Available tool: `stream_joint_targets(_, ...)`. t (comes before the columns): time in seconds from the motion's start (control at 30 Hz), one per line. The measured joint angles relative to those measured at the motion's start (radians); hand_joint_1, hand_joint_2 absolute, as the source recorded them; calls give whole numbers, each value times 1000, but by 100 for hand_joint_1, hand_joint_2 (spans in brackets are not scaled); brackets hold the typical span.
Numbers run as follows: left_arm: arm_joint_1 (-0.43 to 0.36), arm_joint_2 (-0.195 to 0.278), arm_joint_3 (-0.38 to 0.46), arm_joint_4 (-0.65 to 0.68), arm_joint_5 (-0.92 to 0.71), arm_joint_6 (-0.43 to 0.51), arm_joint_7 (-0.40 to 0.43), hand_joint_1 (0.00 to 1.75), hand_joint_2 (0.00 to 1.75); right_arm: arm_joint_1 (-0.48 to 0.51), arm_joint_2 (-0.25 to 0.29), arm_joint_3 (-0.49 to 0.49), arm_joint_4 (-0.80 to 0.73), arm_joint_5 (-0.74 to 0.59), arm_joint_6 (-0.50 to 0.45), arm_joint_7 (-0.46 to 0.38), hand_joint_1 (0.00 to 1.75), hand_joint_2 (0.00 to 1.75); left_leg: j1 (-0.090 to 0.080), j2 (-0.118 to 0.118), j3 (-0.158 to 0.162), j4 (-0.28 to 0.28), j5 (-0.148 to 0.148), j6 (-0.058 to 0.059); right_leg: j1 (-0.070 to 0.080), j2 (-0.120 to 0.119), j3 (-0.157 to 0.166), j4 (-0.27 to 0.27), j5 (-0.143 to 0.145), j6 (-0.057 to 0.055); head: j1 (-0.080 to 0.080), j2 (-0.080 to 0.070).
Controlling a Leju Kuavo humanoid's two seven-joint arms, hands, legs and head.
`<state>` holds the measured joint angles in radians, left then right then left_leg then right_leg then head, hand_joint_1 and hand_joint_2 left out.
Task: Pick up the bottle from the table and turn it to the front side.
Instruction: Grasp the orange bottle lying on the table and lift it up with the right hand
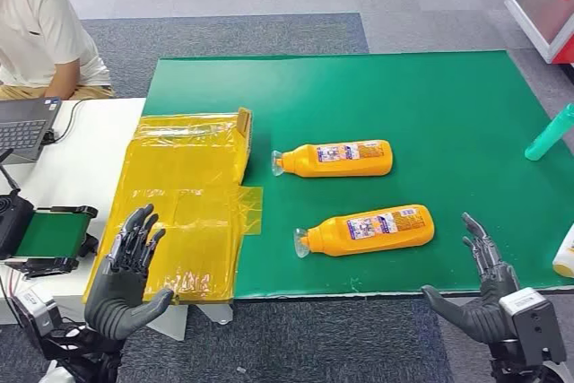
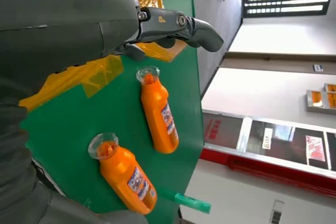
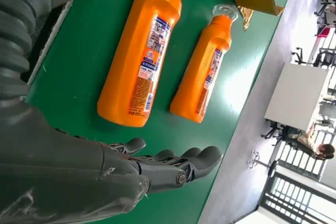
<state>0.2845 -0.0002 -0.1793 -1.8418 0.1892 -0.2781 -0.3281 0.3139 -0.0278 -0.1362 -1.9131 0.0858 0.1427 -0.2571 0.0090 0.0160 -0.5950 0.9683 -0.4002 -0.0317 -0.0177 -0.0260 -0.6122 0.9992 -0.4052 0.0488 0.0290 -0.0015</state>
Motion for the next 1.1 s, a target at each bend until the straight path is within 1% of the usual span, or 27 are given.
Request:
stream_joint_targets(0.37, 4, 2, 2, 0, 5, 0, -1, 0, 175, 0, -5, 4, 0, -1, 0, 6, 0, 175, 0, 0, 0, 0, 0, 0, 0, 0, 0, 0, 0, 0, 0, 0)
stream_joint_targets(0.43, 7, 3, 5, 0, 9, 0, -4, 0, 175, -2, -8, 7, 0, 20, -8, 17, 0, 175, 0, 0, 0, 0, 0, 0, 0, 0, 0, 0, 0, 0, 0, 0)
stream_joint_targets(0.57, 22, 9, 33, -2, 19, -14, -14, 0, 175, -29, -16, 34, 7, 109, -53, 64, 0, 175, 0, 0, 0, 0, 0, 0, 0, 0, 0, 0, 0, 0, 0, 0)
stream_joint_targets(0.8, 39, 12, 77, -4, 20, -34, -16, 0, 175, -58, -28, 75, 14, 148, -86, 97, 0, 175, 0, 0, 0, 0, 0, 0, 0, 0, 1, 0, 0, 0, 0, 0)
stream_joint_targets(0.9, 43, 11, 93, -7, 20, -53, -13, 0, 175, -71, -41, 95, 19, 225, -112, 151, 0, 175, 0, 0, 0, 0, 0, 0, 0, 0, 1, 0, 0, 0, 0, 0)
stream_joint_targets(1.1, 36, 7, 110, -8, 19, -104, 13, 0, 175, -130, -90, 176, 62, 477, -146, 294, 0, 175, 0, 0, 0, 0, 0, 0, 0, 0, 1, 0, 0, 0, 0, 0)
